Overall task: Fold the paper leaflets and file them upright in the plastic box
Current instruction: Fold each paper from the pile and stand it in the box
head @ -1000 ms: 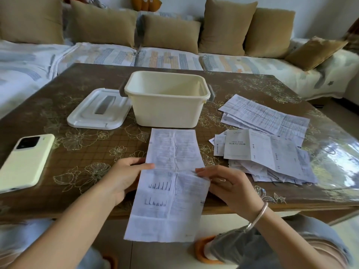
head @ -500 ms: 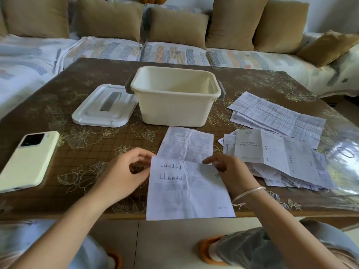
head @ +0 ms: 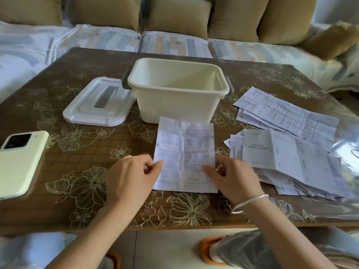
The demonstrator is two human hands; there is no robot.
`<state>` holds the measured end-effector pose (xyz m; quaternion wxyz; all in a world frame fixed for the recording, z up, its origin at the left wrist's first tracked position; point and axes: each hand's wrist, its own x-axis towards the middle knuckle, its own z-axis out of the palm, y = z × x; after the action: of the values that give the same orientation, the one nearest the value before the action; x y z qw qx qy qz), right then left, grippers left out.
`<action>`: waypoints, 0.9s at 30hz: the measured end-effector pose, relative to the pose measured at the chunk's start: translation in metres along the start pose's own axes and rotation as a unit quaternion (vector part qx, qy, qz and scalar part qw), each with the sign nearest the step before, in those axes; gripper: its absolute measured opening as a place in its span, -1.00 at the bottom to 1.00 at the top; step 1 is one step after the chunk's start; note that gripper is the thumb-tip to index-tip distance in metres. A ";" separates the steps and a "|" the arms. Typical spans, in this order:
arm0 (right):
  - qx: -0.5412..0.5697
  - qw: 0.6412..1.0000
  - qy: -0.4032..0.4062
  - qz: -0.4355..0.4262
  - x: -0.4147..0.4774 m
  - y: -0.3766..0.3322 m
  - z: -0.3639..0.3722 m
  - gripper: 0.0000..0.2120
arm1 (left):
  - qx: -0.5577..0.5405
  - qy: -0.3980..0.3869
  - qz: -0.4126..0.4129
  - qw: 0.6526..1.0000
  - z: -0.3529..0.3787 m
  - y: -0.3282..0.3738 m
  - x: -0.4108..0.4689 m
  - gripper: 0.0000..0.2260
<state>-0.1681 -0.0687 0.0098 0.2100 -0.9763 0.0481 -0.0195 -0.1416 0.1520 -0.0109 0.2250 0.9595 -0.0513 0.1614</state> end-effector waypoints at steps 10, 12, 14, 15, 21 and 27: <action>-0.107 0.990 -0.039 0.087 0.012 -0.009 -0.010 -0.38 | 0.035 0.004 0.070 0.997 0.000 0.000 0.003 -0.55; -0.101 0.994 -0.007 0.039 0.011 -0.007 -0.007 -0.35 | 0.028 -0.013 0.132 0.991 0.002 0.000 0.006 -0.62; -0.084 0.993 0.047 -0.065 0.009 -0.004 -0.001 -0.40 | 0.020 -0.035 0.185 0.982 0.005 -0.002 0.008 -0.67; -0.073 0.988 0.061 -0.123 0.009 -0.003 0.001 -0.46 | 0.017 -0.048 0.201 0.978 0.006 -0.003 0.009 -0.68; -0.033 0.959 -0.038 -0.279 0.002 0.016 0.001 -0.40 | -0.033 -0.089 0.223 0.970 0.001 -0.013 0.017 -0.76; -0.052 0.930 0.023 -0.363 0.003 0.018 0.000 -0.68 | -0.063 -0.178 0.232 0.954 -0.008 -0.024 0.021 -0.28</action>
<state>-0.1667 -0.0852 0.0031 0.1359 -0.9361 -0.3036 -0.1141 -0.1200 0.1765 -0.0070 0.2283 0.9184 -0.3215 0.0325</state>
